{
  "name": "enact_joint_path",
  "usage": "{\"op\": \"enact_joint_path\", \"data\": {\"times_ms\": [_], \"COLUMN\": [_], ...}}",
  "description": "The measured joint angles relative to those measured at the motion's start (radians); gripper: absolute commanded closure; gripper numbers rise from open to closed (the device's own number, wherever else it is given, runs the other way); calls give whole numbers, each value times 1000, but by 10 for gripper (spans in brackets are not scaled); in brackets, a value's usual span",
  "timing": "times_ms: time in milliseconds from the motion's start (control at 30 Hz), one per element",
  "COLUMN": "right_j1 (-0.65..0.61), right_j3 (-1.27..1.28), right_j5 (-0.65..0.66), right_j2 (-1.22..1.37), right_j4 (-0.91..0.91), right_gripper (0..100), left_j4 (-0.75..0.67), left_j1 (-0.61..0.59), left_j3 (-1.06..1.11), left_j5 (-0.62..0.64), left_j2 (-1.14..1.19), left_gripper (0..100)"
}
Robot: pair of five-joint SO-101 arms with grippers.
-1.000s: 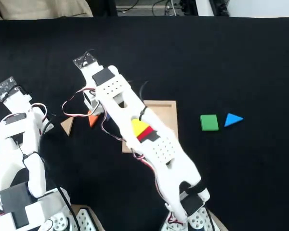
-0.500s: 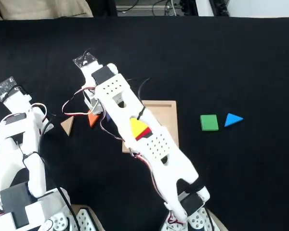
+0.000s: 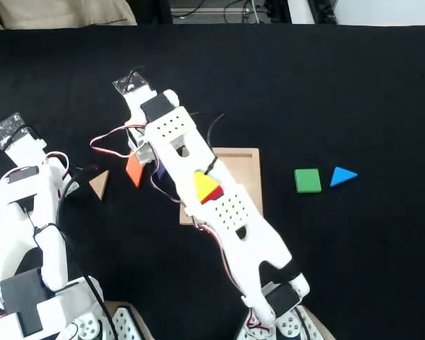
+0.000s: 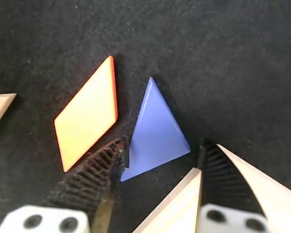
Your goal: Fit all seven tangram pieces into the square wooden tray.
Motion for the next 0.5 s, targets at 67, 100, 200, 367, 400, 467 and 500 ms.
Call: {"op": "enact_joint_path", "data": {"times_ms": [67,100,200,367,400,467,500], "right_j1": [0,0,0,0,0,0,0], "right_j3": [0,0,0,3,3,3,3], "right_j5": [0,0,0,-31,-38,-46,-49], "right_j2": [0,0,0,9,18,44,54], "right_j4": [0,0,0,0,0,0,0], "right_gripper": [768,768,768,768,768,768,768], "left_j4": [0,0,0,0,0,0,0], "left_j1": [0,0,0,0,0,0,0], "left_j3": [0,0,0,0,0,0,0], "left_j5": [0,0,0,0,0,0,0], "left_j2": [0,0,0,0,0,0,0], "left_gripper": [968,968,968,968,968,968,968]}}
